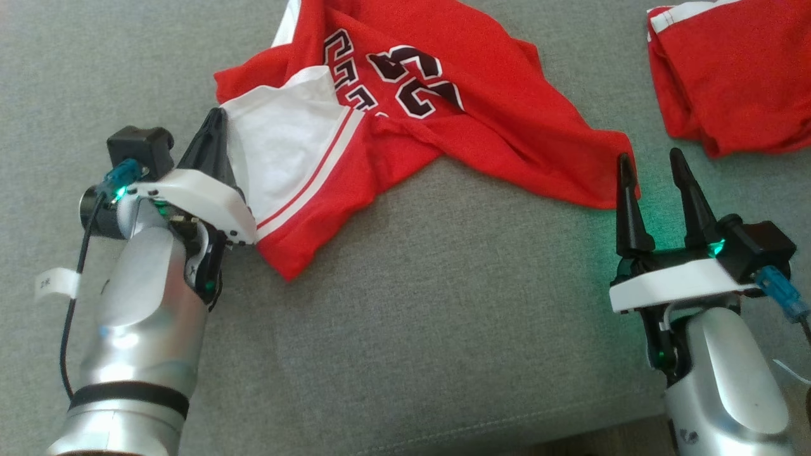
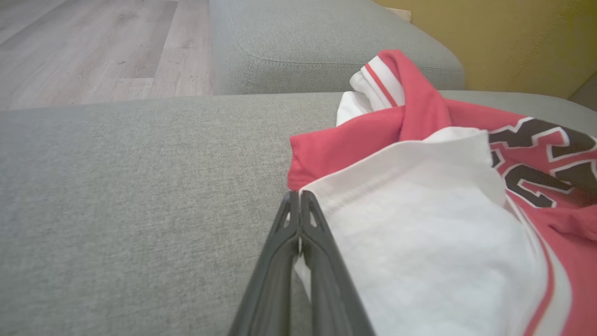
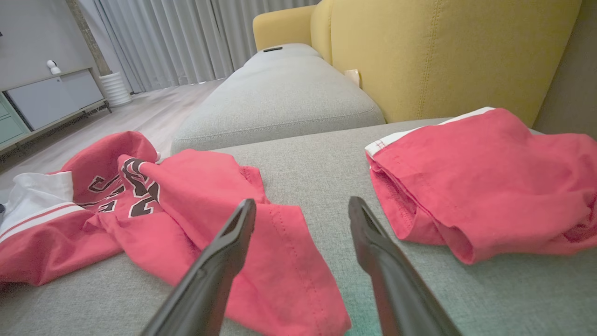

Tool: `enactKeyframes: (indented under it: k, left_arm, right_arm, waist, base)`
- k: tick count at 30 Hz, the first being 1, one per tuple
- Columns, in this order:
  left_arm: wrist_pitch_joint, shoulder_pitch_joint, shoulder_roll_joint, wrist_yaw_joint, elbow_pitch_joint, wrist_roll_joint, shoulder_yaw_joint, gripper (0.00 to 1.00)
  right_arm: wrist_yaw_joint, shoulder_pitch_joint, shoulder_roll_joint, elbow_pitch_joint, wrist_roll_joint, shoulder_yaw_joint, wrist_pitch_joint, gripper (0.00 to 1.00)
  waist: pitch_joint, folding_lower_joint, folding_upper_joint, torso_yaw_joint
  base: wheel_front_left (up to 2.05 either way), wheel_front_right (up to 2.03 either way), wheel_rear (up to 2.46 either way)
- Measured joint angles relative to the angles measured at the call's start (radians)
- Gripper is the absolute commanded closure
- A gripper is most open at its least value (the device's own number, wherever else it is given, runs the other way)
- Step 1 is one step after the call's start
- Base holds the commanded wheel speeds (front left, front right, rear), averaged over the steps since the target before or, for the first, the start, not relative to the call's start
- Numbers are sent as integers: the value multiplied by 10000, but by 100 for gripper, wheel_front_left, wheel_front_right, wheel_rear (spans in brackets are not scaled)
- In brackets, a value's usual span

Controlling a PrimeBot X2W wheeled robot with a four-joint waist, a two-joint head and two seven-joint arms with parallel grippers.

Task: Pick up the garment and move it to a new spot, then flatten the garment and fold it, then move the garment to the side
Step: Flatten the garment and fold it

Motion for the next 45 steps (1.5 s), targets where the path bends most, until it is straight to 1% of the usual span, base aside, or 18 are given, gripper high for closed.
enactKeyframes:
  k: [5,9,14,19,23,25,28,32,36,39,42,45]
  left_arm:
    - [0,58,-2,0,-226,0,-125,100]
    - [0,319,8,-2,-911,-2,-251,100]
    - [0,625,182,-2,-2637,31,-184,100]
    - [-2,629,410,-2,-4405,391,105,100]
    - [-2,639,420,-2,-5499,560,157,100]
    - [-4,677,422,-2,-6034,637,332,100]
    - [-4,798,562,-2,-6750,880,282,100]
    - [-6,1284,1074,-4,-7187,1106,-922,100]
    - [-4,2382,1977,-77,-7392,1346,-2399,100]
    - [-4,3351,2740,-77,-7440,1406,-3164,100]
    - [-2,4194,3306,-77,-7419,1406,-3760,100]
    - [-2,4754,3712,-77,-7331,1406,-4539,100]
  right_arm:
    - [0,1,0,109,0,-48,2,0]
    - [0,1,0,148,2,-40,4,0]
    - [0,2,2,267,77,-36,4,0]
    - [0,8,0,362,104,-48,4,0]
    - [0,12,0,458,105,-40,2,0]
    - [0,20,0,483,132,-44,0,0]
    - [0,32,0,531,192,-92,-2,0]
    - [0,66,4,665,194,-75,-2,0]
    - [0,144,4,731,268,-105,-15,0]
    - [0,375,4,828,282,-134,-15,0]
    - [0,523,8,922,362,-155,-15,0]
    - [0,532,8,961,366,-171,-15,0]
  waist:
    - [-209,0,0,105]
    - [-430,0,0,200]
    - [-760,0,0,320]
    - [-1069,0,0,472]
    - [-1289,0,0,619]
    - [-1409,0,0,694]
    - [-1555,0,0,850]
    - [-1772,0,0,1066]
    - [-2015,-1,0,1292]
    - [-2183,-1,0,1475]
    - [-2322,-1,0,1650]
    - [-2447,0,0,1793]
  base:
    - [0,0,0]
    - [0,0,0]
    - [0,0,0]
    - [0,0,0]
    - [0,0,0]
    - [0,0,0]
    - [0,0,0]
    - [0,0,0]
    - [0,0,0]
    - [0,0,0]
    - [0,0,0]
    - [0,0,0]
